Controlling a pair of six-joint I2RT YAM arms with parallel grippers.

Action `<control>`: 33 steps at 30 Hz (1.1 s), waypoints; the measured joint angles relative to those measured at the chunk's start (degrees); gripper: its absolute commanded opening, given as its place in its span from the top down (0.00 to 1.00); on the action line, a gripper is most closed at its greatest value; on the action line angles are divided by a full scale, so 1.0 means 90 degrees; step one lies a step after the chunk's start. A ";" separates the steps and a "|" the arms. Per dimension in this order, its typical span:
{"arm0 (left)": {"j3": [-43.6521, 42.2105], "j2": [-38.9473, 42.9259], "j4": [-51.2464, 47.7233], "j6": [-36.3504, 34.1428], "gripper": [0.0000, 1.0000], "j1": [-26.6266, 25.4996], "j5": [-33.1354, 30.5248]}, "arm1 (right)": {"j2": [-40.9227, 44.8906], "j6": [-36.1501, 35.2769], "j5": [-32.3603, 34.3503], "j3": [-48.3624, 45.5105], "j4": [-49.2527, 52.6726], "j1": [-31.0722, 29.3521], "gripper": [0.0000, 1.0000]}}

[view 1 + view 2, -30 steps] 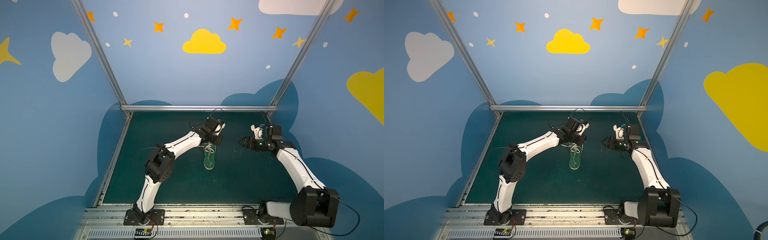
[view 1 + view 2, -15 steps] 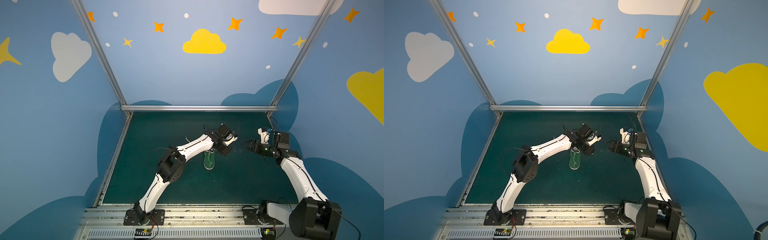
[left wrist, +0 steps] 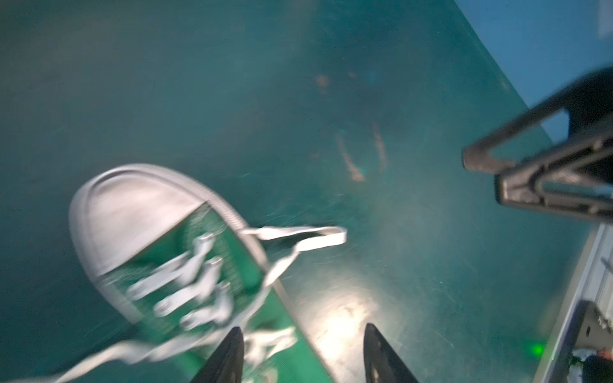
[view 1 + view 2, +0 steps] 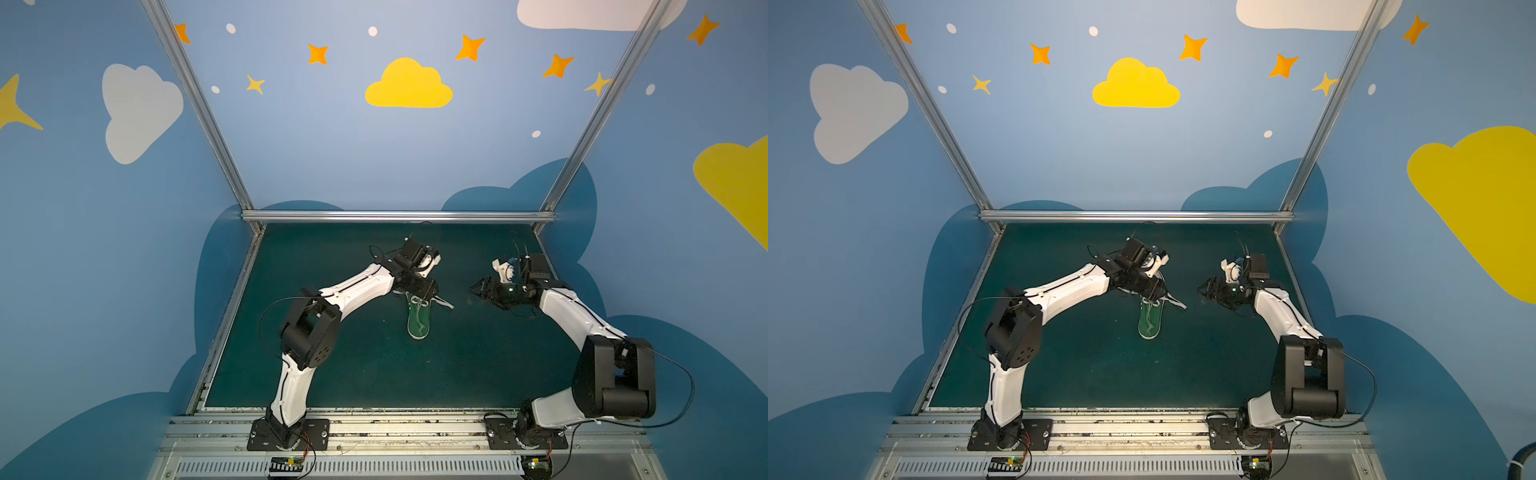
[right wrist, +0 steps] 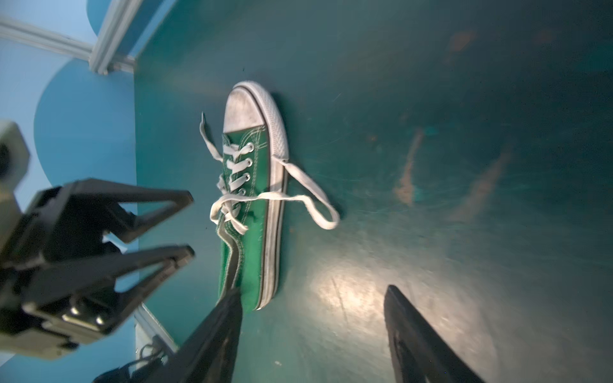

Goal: Tie the shoes

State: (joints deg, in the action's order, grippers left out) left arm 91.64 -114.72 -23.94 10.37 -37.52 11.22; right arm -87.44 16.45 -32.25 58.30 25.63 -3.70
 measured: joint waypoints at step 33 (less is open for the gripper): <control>-0.3376 0.1644 0.1158 0.0716 0.34 0.1428 -0.0027 | -0.4158 -0.1195 0.3028 0.4575 0.3196 -0.2191 0.39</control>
State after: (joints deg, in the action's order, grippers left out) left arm 61.25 -99.92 -13.52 16.82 -24.67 10.98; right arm -124.86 5.69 -4.99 99.48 54.39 -23.42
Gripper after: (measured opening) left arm 0.660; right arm 0.615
